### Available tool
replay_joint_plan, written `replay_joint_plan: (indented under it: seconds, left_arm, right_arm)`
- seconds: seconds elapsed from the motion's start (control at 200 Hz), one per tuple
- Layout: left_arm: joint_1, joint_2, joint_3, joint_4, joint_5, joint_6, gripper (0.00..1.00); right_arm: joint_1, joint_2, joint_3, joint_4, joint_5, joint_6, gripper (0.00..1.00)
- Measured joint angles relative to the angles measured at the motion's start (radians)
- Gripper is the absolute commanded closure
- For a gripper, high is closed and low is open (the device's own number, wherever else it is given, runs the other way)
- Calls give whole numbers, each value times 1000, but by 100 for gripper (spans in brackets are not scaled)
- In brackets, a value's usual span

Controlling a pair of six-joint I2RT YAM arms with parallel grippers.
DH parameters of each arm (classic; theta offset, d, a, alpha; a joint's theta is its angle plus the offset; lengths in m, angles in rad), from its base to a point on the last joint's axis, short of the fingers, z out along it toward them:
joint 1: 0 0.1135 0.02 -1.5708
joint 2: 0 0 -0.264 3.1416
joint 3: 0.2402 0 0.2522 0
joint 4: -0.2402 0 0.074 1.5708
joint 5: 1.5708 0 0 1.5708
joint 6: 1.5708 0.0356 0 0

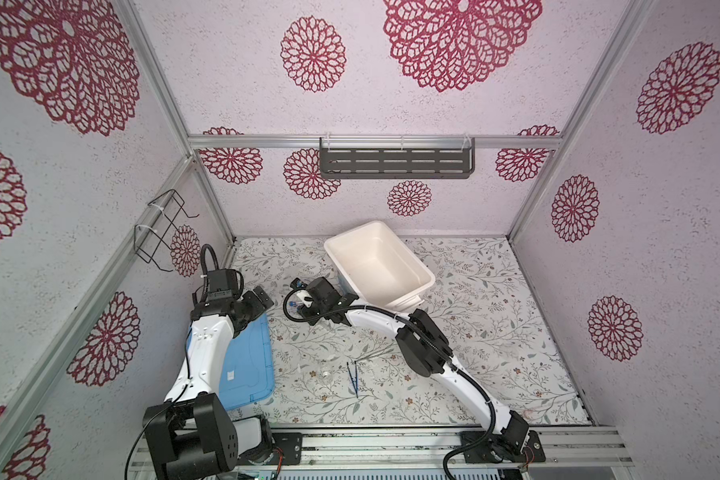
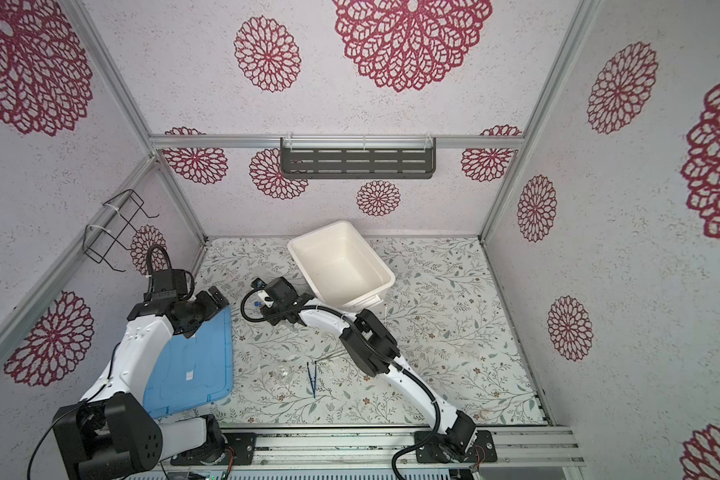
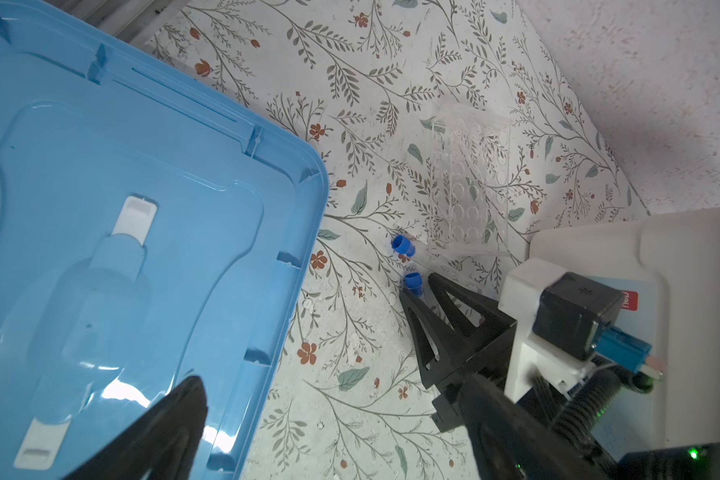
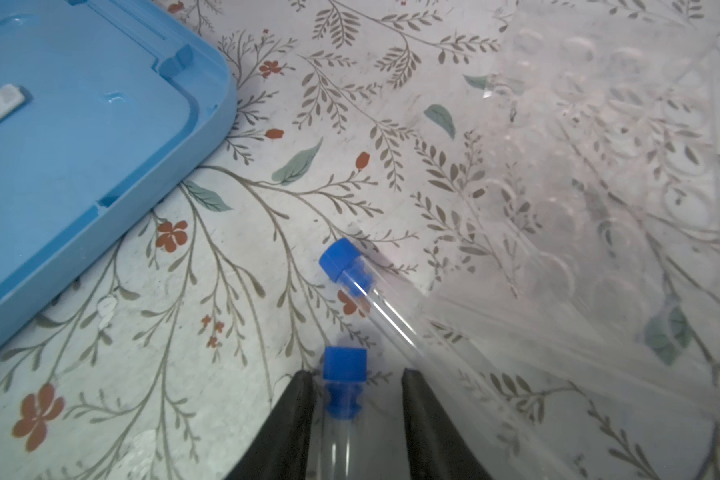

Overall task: Organize the chemistry lab equipment
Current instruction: 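Lower the right gripper and grasp the nearer blue-capped test tube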

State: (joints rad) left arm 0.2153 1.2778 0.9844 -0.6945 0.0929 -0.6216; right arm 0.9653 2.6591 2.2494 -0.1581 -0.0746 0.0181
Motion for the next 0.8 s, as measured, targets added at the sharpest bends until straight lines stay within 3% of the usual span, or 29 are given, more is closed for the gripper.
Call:
replay_joint_plan:
  seconds: [0.32, 0.801]
  left_arm:
    - [0, 6, -2, 1, 4, 0, 1]
    - [3, 7, -2, 0, 4, 1, 1]
  right_arm:
    - [3, 19, 10, 43, 0, 10, 66]
    - [4, 27, 13, 61, 0, 19, 81]
